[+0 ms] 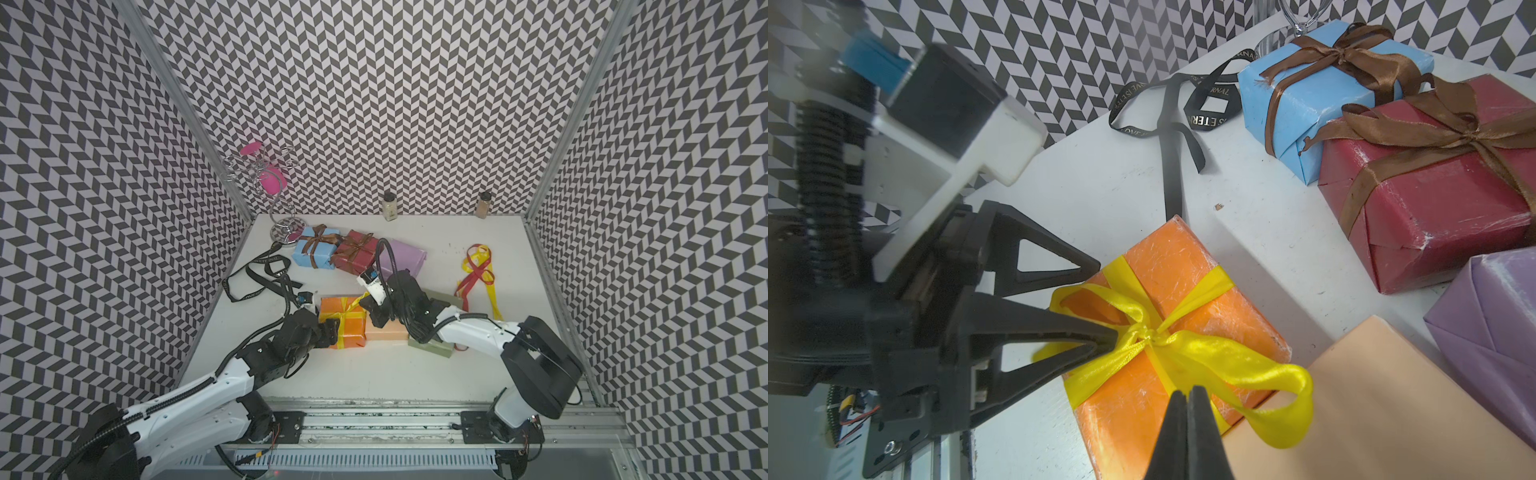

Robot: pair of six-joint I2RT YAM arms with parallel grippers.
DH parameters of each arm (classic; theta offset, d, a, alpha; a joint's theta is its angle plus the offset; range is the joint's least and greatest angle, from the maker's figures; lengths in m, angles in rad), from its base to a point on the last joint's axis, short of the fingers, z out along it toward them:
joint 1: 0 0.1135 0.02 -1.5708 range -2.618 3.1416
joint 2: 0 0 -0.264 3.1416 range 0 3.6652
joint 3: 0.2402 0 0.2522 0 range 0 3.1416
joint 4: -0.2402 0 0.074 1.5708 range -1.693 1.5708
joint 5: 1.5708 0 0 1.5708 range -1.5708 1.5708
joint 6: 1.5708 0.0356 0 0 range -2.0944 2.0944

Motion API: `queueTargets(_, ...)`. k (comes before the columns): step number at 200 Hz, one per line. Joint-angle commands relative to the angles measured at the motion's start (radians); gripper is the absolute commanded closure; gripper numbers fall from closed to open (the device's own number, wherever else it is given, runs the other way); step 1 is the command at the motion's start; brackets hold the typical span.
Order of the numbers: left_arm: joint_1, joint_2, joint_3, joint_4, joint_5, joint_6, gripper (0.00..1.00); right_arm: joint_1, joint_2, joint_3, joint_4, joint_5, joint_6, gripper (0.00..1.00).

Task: Untie the ribbon bows on the gift boxes
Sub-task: Untie the ribbon from the gift box.

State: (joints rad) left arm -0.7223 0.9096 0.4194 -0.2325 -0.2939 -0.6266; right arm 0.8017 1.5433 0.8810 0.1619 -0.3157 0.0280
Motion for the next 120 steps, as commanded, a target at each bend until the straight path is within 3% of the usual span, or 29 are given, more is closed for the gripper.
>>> queueTargets(1,-0.005,-0.016,0.033,-0.074,0.047,-0.013,0.22,-0.009,0.007,0.004,0.059,-0.03,0.009,1.0)
queueTargets(73,-0.005,-0.051,-0.033,-0.082,-0.059,-0.071,0.22,-0.013,0.002,0.001,0.06,-0.046,0.009,1.0)
queueTargets(120,-0.005,0.029,-0.042,-0.074,-0.099,-0.083,0.24,-0.013,-0.012,0.003,0.056,-0.048,0.01,1.0)
